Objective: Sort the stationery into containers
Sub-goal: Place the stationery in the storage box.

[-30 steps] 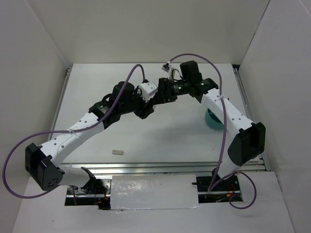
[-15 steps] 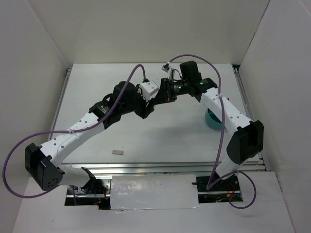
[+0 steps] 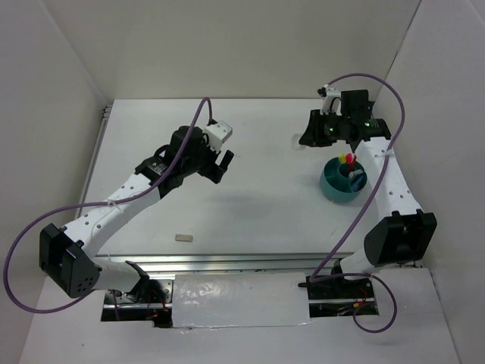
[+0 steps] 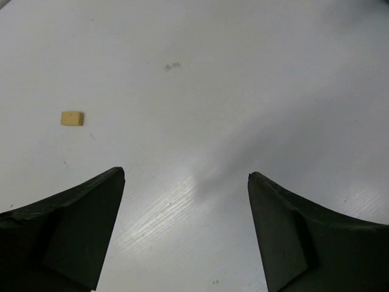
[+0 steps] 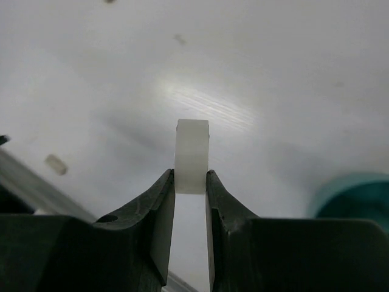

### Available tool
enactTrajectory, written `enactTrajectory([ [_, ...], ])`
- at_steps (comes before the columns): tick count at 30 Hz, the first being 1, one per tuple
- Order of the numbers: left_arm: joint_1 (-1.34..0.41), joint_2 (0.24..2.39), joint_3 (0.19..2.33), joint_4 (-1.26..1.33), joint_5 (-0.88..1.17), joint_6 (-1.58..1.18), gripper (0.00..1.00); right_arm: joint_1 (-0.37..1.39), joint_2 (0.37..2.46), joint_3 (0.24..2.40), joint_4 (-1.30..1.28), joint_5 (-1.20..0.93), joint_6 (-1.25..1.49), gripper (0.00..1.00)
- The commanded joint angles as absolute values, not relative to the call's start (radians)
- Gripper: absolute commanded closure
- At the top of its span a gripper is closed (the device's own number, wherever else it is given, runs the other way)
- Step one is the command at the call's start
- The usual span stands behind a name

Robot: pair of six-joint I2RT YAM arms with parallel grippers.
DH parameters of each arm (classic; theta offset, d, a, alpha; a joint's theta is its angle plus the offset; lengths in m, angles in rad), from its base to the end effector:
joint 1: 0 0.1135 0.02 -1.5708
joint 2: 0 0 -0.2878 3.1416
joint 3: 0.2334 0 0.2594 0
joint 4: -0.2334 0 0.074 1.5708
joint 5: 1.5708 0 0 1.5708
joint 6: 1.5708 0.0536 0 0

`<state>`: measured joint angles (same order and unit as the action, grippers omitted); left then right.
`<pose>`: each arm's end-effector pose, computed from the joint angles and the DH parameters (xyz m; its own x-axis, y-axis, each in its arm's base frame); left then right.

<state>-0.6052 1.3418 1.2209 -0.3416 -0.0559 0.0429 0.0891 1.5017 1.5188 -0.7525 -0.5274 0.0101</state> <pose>0.2703 -0.1833 0.3660 -0.3440 0.2901 -0.8930 0.5422 0.8379 0.0633 0.3369 0.0572 0.3842 -0.6727 -0.0513 -0.7381 -0.4418 0.8280 0.3451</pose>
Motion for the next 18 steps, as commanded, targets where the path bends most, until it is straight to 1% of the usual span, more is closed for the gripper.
enactTrajectory([
  [1, -0.598, 1.325, 1.224, -0.327, -0.106, 0.009, 0.04, 0.052, 1.442, 1.519, -0.818, -0.227, -0.072, 1.0],
  [2, -0.598, 1.328, 1.227, -0.33, -0.116, -0.027, 0.01, 0.037, 1.44, 1.513, -0.821, -0.197, -0.065, 1.0],
  [6, -0.597, 1.336, 1.229, -0.336, -0.167, -0.06, 0.01, 0.008, 1.437, 1.491, -0.83, -0.077, -0.006, 1.0],
  [9, -0.6, 1.357, 1.241, -0.345, -0.273, -0.126, 0.01, 0.008, 1.459, 1.502, -0.848, -0.003, 0.08, 1.0],
  [10, -0.6, 1.368, 1.261, -0.36, -0.309, -0.147, 0.01, 0.011, 1.482, 1.506, -0.859, 0.076, 0.122, 1.0],
  [13, -0.6, 1.404, 1.282, -0.411, -0.331, -0.163, 0.01, 0.026, 1.502, 1.485, -0.868, 0.182, 0.184, 1.0],
  [18, -0.6, 1.396, 1.262, -0.393, -0.322, -0.167, 0.01, 0.061, 1.531, 1.443, -0.871, 0.327, 0.257, 1.0],
])
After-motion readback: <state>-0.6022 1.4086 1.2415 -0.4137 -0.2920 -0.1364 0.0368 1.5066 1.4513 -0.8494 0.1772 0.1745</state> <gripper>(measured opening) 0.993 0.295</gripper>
